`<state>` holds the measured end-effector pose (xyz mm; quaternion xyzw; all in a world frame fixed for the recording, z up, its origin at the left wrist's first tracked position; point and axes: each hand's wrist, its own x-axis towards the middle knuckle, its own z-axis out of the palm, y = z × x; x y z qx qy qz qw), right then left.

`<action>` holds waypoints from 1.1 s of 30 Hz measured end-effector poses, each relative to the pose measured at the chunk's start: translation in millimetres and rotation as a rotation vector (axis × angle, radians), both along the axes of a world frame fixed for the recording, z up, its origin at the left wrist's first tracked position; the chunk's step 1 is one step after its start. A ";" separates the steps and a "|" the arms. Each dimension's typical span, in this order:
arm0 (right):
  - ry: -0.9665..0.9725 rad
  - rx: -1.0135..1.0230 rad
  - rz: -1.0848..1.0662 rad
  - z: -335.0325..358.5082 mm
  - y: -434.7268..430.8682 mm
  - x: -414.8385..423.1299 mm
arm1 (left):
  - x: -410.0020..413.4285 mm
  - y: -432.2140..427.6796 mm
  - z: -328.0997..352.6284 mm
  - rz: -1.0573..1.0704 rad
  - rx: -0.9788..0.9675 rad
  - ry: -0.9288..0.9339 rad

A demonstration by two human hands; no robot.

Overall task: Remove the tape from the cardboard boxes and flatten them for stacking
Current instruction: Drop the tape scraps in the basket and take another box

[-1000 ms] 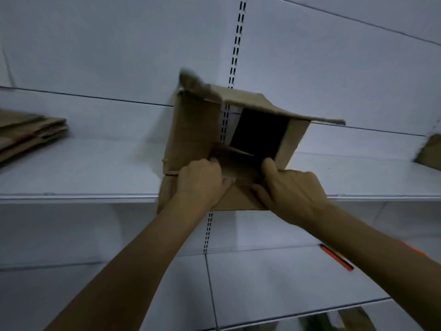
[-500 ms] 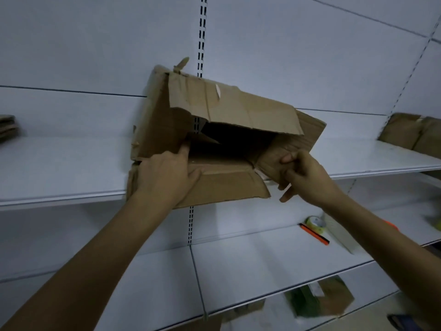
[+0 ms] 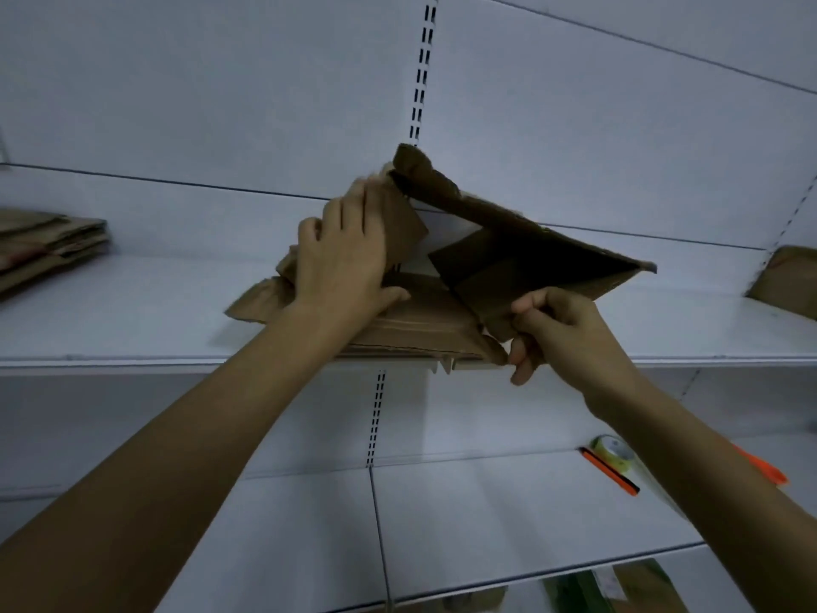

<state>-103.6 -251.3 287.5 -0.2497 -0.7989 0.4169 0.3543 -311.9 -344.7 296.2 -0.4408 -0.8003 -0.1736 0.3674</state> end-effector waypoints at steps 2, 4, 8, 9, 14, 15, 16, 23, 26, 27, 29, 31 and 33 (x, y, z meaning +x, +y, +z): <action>-0.025 0.061 0.028 0.8 -8.8 -2.1 | 2.2 12.4 4.0 0.036 -0.010 -0.059; -0.053 0.090 0.042 -0.9 -12.7 -0.8 | 1.9 17.3 4.1 0.069 -0.021 -0.068; -0.050 0.050 0.075 -8.6 -8.8 13.3 | -15.1 5.5 12.1 0.030 -0.011 -0.081; -0.061 0.062 0.073 -11.7 -7.3 17.6 | -18.0 1.5 15.5 -0.042 -0.008 -0.091; -0.013 -0.067 0.036 -22.5 0.0 26.1 | -15.8 -33.4 26.6 -0.442 -0.087 -0.137; -0.008 -0.149 0.034 -22.8 1.4 26.3 | -11.1 -43.1 22.6 -0.508 -0.120 -0.108; -0.039 -0.203 0.017 -23.5 1.0 26.7 | -5.5 -51.2 14.3 -0.592 -0.156 -0.083; -0.481 0.595 -0.218 -25.3 -27.8 42.8 | 7.7 -62.2 -41.9 -0.381 -0.570 -0.107; -0.188 0.747 -0.305 -1.2 -30.5 18.8 | 11.8 -64.2 -42.2 -0.419 -0.516 0.031; -0.136 0.738 -0.275 4.9 -26.7 6.0 | 13.4 -65.0 -44.5 -0.420 -0.511 0.062; -0.227 0.737 -0.215 6.3 -14.3 -21.9 | 16.9 -65.8 -51.8 -0.347 -0.549 0.088; -0.570 0.723 -0.162 -8.4 -0.3 -46.0 | 22.0 -71.5 -63.6 -0.290 -0.548 0.126; -0.819 0.615 -0.088 -25.5 6.2 -62.1 | 25.8 -84.0 -73.2 -0.342 -0.430 0.147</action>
